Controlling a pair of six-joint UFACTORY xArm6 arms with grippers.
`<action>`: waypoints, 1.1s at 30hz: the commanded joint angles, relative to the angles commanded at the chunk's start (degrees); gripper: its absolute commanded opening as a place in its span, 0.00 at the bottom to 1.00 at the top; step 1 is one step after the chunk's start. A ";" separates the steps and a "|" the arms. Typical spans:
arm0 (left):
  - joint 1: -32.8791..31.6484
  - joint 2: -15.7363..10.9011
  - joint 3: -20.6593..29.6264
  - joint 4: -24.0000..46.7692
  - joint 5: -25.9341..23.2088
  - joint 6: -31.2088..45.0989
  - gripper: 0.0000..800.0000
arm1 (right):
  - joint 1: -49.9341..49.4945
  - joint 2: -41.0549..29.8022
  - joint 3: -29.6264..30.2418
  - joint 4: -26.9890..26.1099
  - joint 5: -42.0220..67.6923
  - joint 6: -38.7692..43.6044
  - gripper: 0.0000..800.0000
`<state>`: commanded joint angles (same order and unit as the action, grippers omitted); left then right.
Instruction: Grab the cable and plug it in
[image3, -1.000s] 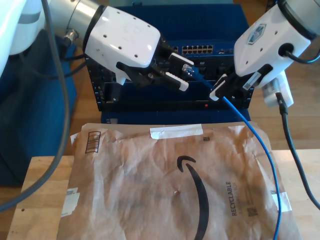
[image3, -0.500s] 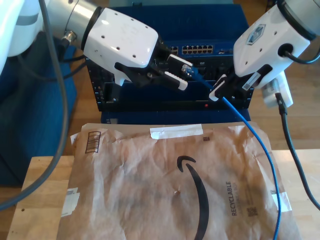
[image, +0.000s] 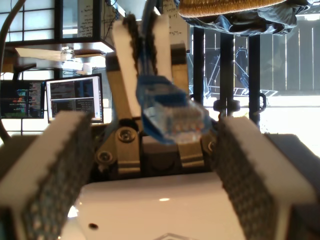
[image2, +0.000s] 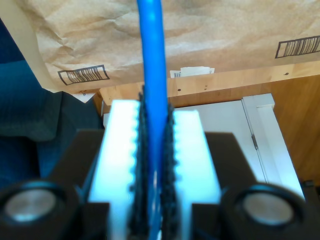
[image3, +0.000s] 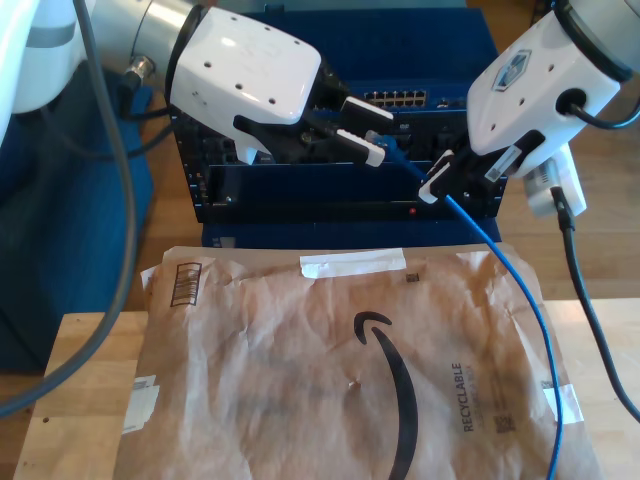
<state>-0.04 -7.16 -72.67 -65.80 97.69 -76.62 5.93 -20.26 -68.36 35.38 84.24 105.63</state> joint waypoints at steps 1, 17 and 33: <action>0.00 0.00 -0.09 0.00 0.00 0.09 0.41 | 0.00 0.00 0.00 0.00 0.00 0.00 0.02; 1.76 0.18 0.00 -0.09 -0.18 0.09 0.36 | 0.09 0.09 -0.26 0.00 0.00 0.00 0.02; 1.67 0.26 0.26 -0.18 -0.09 0.09 0.30 | 0.09 0.00 -0.18 0.00 0.00 0.00 0.02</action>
<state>1.63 -6.90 -72.41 -65.98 97.60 -76.53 6.02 -20.26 -68.54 35.38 84.24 105.63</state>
